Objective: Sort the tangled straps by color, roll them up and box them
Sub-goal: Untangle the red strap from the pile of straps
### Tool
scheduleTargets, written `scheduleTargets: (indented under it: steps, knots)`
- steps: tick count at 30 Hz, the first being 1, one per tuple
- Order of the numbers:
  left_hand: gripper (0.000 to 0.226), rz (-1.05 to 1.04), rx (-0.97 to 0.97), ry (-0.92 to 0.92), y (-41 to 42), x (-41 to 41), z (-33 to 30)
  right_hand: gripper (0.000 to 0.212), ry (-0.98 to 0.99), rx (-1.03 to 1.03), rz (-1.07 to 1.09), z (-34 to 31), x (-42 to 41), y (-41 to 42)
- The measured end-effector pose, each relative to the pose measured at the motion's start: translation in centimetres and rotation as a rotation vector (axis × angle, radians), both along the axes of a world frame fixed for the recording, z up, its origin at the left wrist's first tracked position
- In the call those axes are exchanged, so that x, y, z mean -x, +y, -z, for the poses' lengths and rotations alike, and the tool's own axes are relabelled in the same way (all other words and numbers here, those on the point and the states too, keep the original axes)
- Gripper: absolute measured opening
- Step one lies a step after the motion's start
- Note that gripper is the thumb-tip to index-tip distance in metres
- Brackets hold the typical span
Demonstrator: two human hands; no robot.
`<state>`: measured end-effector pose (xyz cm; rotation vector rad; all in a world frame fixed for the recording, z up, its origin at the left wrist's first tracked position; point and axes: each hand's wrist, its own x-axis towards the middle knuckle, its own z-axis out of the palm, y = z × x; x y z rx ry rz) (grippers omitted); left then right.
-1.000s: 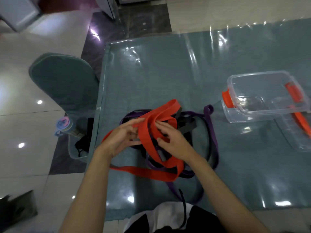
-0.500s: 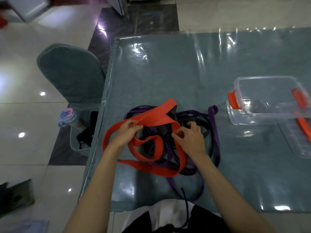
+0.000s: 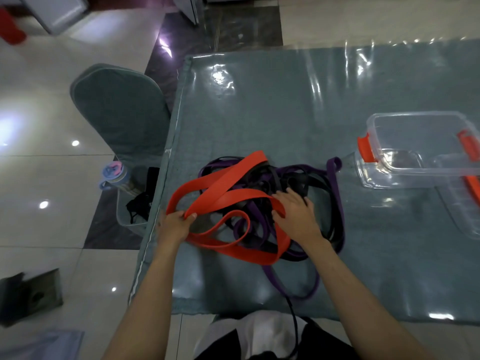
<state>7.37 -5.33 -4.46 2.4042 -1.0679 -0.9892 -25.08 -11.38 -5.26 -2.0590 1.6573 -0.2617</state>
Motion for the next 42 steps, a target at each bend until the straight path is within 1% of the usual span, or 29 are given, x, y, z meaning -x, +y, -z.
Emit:
scheduleTargets:
  steps: [1, 2, 4, 6, 9, 11, 12, 14, 15, 18, 20, 22, 25, 27, 29, 32, 34, 36, 39, 41, 42]
  knots:
    - [0.028, -0.02, 0.02, 0.01, 0.5, 0.0, 0.6, 0.045, -0.012, -0.022, -0.023, 0.1, -0.4, 0.2]
    - [0.027, -0.047, 0.041, 0.024, 0.9, 0.1, 1.1, 0.037, -0.02, 0.005, -0.03, 0.1, -0.8, 0.4]
    - [0.027, -0.108, 0.079, 0.057, 1.6, 0.3, 1.8, 0.018, -0.046, 0.114, -0.009, 0.0, -1.0, 0.9]
    - [0.025, -0.127, 0.127, 0.068, 2.1, 0.5, 2.1, 0.012, -0.128, 0.16, 0.033, -0.4, -1.0, 1.4]
    - [0.009, -0.199, 0.216, 0.033, 2.4, 0.4, 2.3, 0.024, -0.293, 0.157, 0.091, -0.8, -1.1, 1.6]
    - [0.025, -0.275, 0.236, 0.075, 2.6, 0.5, 2.3, 0.035, -0.38, 0.115, 0.115, -0.9, -1.5, 1.6]
    - [0.033, -0.279, 0.217, 0.106, 2.7, 0.6, 2.4, 0.039, -0.409, 0.1, 0.115, -0.9, -1.8, 1.6]
    - [0.046, -0.245, 0.144, 0.155, 2.6, 0.5, 2.5, 0.041, -0.459, 0.087, 0.094, -0.9, -2.3, 1.7]
    - [0.049, -0.236, 0.104, 0.183, 2.3, 0.1, 2.6, 0.04, -0.476, 0.087, 0.075, -0.8, -2.5, 1.7]
    - [0.029, -0.246, 0.036, 0.288, 1.7, -1.0, 1.9, 0.038, -0.49, 0.076, 0.041, -0.7, -3.0, 1.6]
    - [0.021, -0.27, 0.053, 0.294, 1.6, -1.7, 0.6, 0.038, -0.476, 0.069, 0.056, -0.6, -3.4, 1.4]
    - [0.019, -0.276, 0.135, 0.28, 1.5, -2.2, -1.0, 0.037, -0.469, 0.077, 0.078, -0.4, -4.0, 1.0]
    - [0.031, -0.264, 0.325, 0.317, 1.6, -2.8, -3.7, 0.032, -0.474, 0.076, 0.132, -0.5, -5.4, 0.6]
    - [0.033, -0.192, 0.431, 0.34, 2.1, -3.3, -5.6, 0.028, -0.486, 0.079, 0.149, -0.6, -6.3, 0.5]
    - [0.031, -0.097, 0.532, 0.292, 2.4, -4.2, -7.4, 0.025, -0.478, 0.069, 0.133, -0.8, -7.1, 0.7]
    - [0.035, -0.078, 0.686, 0.282, 2.2, -5.5, -10.5, 0.025, -0.45, -0.023, 0.093, -1.2, -8.3, 1.3]
    - [0.034, -0.049, 0.76, 0.267, 1.7, -6.1, -12.8, 0.027, -0.434, -0.075, 0.068, -1.7, -9.4, 1.9]
    - [0.033, 0.005, 0.827, 0.265, 1.2, -6.5, -14.9, 0.029, -0.469, -0.093, 0.064, -2.5, -10.9, 2.3]
    - [0.034, 0.056, 0.903, 0.311, 0.7, -6.8, -18.0, 0.034, -0.54, -0.02, 0.114, -4.4, -13.3, 2.8]
    - [0.037, 0.134, 0.919, 0.32, 0.5, -7.1, -19.4, 0.045, -0.607, 0.082, 0.159, -6.3, -14.7, 2.9]
    - [0.038, 0.18, 0.927, 0.314, 0.5, -7.2, -20.0, 0.057, -0.639, 0.117, 0.162, -7.3, -15.2, 2.8]
